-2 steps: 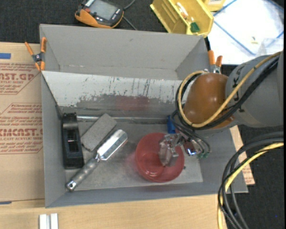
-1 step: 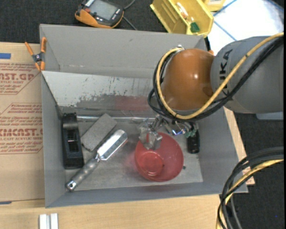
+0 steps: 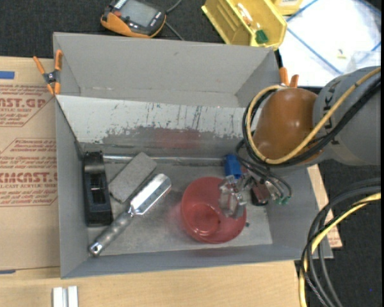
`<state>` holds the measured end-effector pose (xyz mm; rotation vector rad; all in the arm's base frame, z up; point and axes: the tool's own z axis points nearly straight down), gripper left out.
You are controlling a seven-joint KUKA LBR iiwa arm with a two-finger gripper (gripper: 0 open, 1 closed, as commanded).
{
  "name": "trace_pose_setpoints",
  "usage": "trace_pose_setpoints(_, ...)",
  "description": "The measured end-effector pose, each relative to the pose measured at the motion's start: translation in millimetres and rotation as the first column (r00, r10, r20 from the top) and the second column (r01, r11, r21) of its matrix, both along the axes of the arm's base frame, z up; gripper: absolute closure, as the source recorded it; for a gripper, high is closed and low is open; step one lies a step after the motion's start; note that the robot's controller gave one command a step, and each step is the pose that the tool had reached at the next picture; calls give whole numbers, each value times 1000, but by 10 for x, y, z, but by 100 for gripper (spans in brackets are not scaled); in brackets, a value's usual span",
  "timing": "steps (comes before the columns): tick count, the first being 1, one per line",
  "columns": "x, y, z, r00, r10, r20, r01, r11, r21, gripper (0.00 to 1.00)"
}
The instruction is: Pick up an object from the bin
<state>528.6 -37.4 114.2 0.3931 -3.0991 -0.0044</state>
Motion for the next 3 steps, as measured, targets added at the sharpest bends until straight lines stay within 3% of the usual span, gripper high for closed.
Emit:
trace_pose_setpoints(1, 221, 704, 798, 979, 197, 49, -198, 980, 9, 100)
trace_pose_setpoints(2, 172, 292, -103, 999, 38, 12, -38, 999, 2, 100)
trace_pose_setpoints(3, 254, 421, 616, 978, 203, 39, -203, 979, 7, 100)
